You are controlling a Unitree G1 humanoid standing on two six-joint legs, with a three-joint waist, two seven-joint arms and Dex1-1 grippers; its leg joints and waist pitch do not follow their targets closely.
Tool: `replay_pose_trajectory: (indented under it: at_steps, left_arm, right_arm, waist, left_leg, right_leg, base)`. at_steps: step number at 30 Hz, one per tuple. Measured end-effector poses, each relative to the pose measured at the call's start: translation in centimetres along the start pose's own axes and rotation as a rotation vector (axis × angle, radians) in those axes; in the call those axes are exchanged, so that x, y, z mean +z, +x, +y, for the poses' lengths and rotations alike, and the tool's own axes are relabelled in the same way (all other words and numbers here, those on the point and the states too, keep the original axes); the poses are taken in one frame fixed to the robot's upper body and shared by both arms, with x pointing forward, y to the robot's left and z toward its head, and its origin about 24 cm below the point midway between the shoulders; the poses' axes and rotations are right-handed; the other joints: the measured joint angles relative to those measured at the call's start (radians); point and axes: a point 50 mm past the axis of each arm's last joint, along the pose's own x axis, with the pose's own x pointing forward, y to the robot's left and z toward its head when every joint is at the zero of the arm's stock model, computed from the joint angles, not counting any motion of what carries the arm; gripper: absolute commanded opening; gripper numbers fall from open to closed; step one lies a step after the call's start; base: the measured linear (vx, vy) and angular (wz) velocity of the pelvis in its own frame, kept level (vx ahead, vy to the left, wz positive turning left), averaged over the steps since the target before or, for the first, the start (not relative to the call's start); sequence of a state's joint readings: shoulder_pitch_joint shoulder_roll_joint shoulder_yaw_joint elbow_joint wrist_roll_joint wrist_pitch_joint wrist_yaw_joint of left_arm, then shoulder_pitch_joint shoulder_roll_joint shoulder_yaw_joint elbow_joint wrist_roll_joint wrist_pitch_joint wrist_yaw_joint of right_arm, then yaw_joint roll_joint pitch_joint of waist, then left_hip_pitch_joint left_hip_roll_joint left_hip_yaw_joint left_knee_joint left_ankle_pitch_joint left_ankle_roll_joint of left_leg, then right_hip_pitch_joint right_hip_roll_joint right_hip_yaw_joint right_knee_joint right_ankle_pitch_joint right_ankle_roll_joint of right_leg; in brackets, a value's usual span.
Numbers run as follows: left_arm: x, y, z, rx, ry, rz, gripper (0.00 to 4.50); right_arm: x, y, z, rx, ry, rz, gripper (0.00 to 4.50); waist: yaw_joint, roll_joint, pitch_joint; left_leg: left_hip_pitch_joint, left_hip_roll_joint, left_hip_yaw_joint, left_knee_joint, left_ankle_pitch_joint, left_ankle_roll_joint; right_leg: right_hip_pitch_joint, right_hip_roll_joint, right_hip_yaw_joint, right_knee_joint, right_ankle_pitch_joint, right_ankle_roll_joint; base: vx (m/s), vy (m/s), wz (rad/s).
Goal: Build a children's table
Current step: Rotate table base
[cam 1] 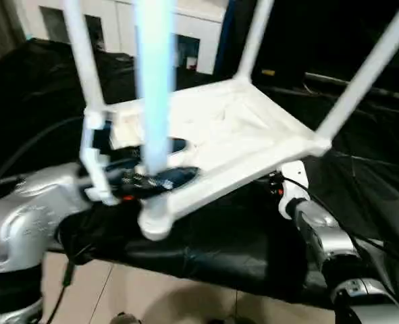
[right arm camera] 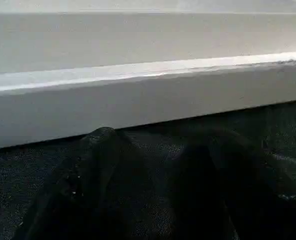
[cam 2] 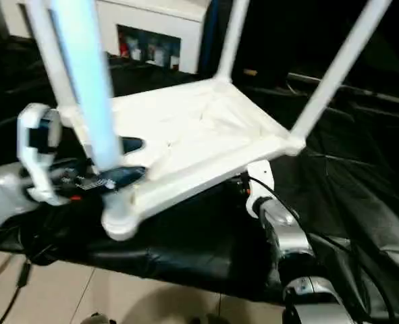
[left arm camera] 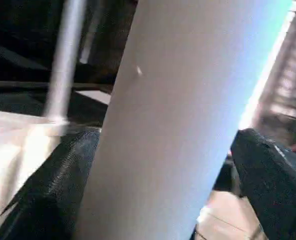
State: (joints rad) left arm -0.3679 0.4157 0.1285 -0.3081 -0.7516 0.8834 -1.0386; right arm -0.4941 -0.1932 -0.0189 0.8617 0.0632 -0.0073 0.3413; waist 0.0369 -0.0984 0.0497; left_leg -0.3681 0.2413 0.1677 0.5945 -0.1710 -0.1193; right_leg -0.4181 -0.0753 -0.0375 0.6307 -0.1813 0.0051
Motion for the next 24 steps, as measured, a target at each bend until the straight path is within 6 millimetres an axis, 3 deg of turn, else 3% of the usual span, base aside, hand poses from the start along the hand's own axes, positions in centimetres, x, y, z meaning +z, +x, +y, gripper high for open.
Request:
replay_pose_trajectory:
  at_steps: [5,15,19,24]
  left_arm:
    - [-0.4,2.7,-0.1,-0.099,-0.028,0.023,4.48]
    - [-2.0,8.4,0.0,-0.242,-0.048,0.047,4.48]
    - [-2.5,10.1,0.4,-0.238,-0.027,0.069,4.48]
    - [-3.3,11.5,2.4,-0.124,0.023,0.105,4.48]
  right_arm:
    - [0.6,0.9,0.7,0.028,-0.017,0.012,3.23]
    - [1.8,2.0,2.0,0.089,-0.043,0.002,3.23]
    - [2.2,2.3,2.6,0.111,-0.047,-0.019,3.23]
    - [2.7,2.6,3.0,0.126,-0.066,-0.031,3.23]
  waist:
    - [-0.01,-0.004,0.001]
    - [-0.012,-0.006,0.001]
    - [-0.012,-0.006,0.001]
    - [-0.009,-0.006,0.001]
  left_leg:
    - [0.0,0.0,0.0,0.001,0.0,0.0]
    - [0.0,0.0,0.001,0.001,0.0,0.0]
    - [0.0,0.0,0.001,0.001,0.0,0.0]
    - [0.0,0.0,0.002,0.001,0.0,0.0]
  right_leg:
    - [-0.001,0.0,0.0,0.0,0.0,0.004]
    - [-0.002,0.0,0.0,0.0,0.002,0.0]
    - [-0.003,0.0,0.001,0.0,0.002,0.001]
    - [-0.003,0.0,0.0,-0.001,0.002,0.001]
  base:
    - [0.0,0.0,0.0]
    - [0.0,0.0,0.0]
    - [0.0,0.0,0.0]
    - [0.0,0.0,0.0]
